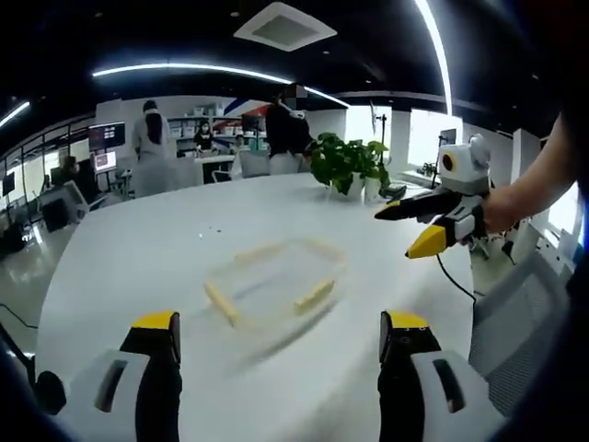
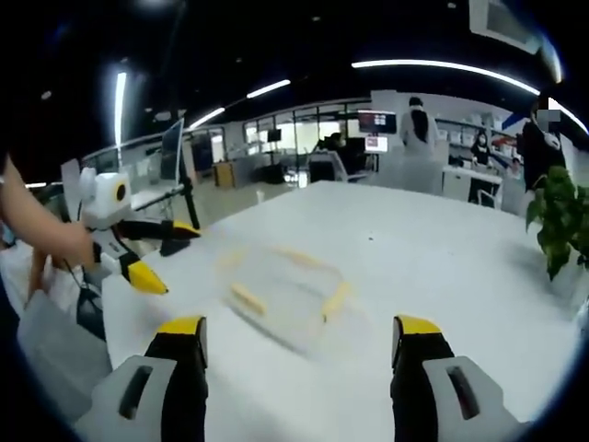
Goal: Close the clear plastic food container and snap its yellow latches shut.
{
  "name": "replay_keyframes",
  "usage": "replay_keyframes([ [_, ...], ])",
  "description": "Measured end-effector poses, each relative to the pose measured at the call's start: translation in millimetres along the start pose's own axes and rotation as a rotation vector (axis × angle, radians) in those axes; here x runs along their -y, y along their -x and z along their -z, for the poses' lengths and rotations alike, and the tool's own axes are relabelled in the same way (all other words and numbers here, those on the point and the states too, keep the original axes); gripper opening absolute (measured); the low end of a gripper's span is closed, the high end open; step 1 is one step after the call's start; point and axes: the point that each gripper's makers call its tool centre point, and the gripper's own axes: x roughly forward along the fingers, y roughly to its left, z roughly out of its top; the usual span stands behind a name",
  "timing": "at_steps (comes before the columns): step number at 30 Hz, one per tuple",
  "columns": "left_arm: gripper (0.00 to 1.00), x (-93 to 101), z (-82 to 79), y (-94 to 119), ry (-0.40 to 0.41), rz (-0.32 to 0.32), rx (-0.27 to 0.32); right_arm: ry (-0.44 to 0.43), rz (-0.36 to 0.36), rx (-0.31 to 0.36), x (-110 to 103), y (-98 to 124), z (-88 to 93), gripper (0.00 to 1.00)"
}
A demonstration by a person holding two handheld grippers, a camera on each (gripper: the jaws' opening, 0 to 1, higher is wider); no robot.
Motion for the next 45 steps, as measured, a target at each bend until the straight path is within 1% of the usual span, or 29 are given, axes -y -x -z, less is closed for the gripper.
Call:
replay_keyframes([
  [10, 0.89, 10.8, 5.7, 15, 0.022, -0.001, 0.005, -0.014, 0.009, 0.036, -4, 29, -7.8, 0.81],
  [17, 0.87, 15.6, 5.2, 27, 0.042, -0.004, 0.026, -0.013, 0.013, 0.052, -5, 44, -6.3, 0.81],
  [20, 0.87, 17.4, 4.2, 34, 0.062, -0.011, 0.039, -0.034, 0.03, 0.068, -1, 52, -5.7, 0.81],
  [24, 0.86, 20.2, 3.1, 38, 0.067, -0.013, 0.049, -0.05, 0.054, 0.083, 5, 59, -4.9, 0.8],
  [30, 0.86, 20.9, 5.8, 45, 0.091, -0.027, 0.057, -0.077, 0.076, 0.104, 4, 71, -7.2, 0.8],
  [39, 0.85, 15.8, 13.8, 60, 0.122, -0.052, 0.062, -0.107, 0.106, 0.113, 8, 82, 0.0, 0.8],
  [45, 0.85, 17.4, 17.5, 68, 0.141, -0.061, 0.067, -0.119, 0.132, 0.115, 9, 90, 4.5, 0.8],
])
